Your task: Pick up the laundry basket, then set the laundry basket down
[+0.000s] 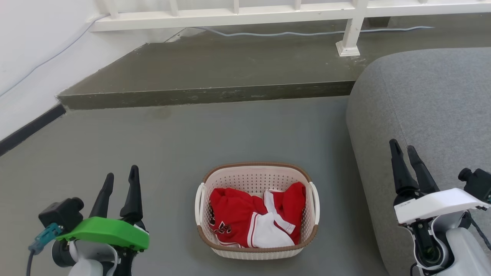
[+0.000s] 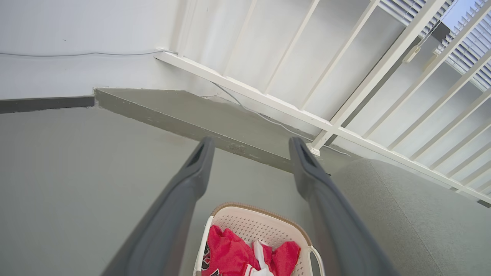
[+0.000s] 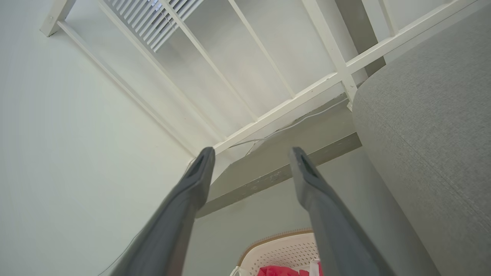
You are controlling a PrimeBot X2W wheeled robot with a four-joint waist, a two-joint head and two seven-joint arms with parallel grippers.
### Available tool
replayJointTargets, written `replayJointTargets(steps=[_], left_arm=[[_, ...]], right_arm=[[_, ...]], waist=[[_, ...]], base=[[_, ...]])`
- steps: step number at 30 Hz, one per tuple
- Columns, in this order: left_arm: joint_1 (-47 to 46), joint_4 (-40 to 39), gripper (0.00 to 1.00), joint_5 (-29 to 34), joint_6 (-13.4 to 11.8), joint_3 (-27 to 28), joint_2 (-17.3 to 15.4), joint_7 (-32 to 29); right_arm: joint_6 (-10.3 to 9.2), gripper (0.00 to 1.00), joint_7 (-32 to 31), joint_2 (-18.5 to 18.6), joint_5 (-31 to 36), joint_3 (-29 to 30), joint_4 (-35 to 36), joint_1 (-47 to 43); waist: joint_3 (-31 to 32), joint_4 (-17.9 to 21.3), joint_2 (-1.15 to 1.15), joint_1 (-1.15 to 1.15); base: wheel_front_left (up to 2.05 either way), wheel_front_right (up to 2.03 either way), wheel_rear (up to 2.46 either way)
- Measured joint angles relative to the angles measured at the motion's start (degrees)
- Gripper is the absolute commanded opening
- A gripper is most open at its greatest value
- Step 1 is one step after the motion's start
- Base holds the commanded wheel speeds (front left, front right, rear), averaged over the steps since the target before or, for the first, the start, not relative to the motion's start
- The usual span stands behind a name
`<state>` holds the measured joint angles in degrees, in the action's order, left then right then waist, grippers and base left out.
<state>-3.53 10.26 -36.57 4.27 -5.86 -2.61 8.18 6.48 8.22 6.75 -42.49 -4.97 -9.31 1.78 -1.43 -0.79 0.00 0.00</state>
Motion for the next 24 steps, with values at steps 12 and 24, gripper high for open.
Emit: replayJointTargets(steps=[12, 24], left_arm=[[-0.03, -1.33, 1.0, 8.54, -0.33, -1.51, 0.12, 2.15], [-0.09, -2.32, 1.0, 16.89, -0.35, -2.27, 0.13, 4.43]], right_arm=[[0.0, 1.0, 1.93, -1.08, 8.58, -0.74, 0.69, 0.0], [0.02, 1.0, 4.19, -1.24, 17.29, -1.11, 1.55, 0.0]], waist=[[-0.39, -0.16, 0.0, 0.0], [-0.65, -0.21, 0.0, 0.0]], base=[[0.0, 0.0, 0.0], [0.0, 0.0, 0.0]])
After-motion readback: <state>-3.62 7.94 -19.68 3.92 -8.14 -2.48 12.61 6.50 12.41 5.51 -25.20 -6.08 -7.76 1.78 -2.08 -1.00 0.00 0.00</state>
